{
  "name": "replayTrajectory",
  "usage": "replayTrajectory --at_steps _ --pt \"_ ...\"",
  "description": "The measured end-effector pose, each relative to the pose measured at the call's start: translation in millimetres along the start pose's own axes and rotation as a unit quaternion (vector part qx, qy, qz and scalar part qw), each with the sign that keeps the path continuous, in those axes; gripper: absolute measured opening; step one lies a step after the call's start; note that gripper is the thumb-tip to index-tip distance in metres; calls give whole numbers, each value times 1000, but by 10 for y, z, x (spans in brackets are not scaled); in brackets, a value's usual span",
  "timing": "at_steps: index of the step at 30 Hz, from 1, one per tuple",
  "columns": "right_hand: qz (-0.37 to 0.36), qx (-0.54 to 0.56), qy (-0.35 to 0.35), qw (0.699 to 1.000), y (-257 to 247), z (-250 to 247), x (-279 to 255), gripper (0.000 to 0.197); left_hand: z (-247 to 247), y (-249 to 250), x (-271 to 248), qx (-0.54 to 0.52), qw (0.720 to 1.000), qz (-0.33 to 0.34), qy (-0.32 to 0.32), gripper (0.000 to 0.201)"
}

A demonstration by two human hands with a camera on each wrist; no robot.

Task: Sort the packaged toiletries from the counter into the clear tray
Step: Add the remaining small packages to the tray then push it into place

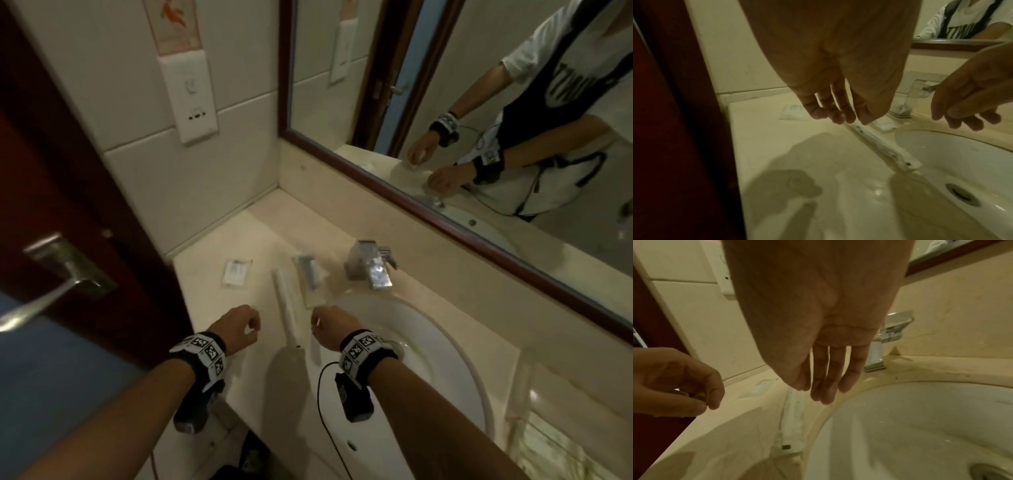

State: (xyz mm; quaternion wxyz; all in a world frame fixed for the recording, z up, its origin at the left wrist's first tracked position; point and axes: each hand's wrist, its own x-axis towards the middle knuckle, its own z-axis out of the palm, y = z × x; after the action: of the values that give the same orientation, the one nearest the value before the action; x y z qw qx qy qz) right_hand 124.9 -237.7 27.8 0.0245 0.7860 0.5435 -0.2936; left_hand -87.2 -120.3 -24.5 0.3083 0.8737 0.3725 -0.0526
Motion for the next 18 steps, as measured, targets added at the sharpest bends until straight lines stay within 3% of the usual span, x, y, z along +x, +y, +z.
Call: replayTrajectory --at_steps 2,8,12,18 --pt "2 0 1 1000 -115 40 185 28 -61 -171 25 -9 1000 -5 1 37" --pt "28 44 -5 999 -388 160 648 45 -215 -567 168 -14 999 -31 20 19" --pt "61 87 -16 994 -483 249 843 41 -268 -733 311 -14 998 -31 48 20" --pt "120 164 3 979 -503 275 1092 32 -309 -721 545 81 994 -28 66 51"
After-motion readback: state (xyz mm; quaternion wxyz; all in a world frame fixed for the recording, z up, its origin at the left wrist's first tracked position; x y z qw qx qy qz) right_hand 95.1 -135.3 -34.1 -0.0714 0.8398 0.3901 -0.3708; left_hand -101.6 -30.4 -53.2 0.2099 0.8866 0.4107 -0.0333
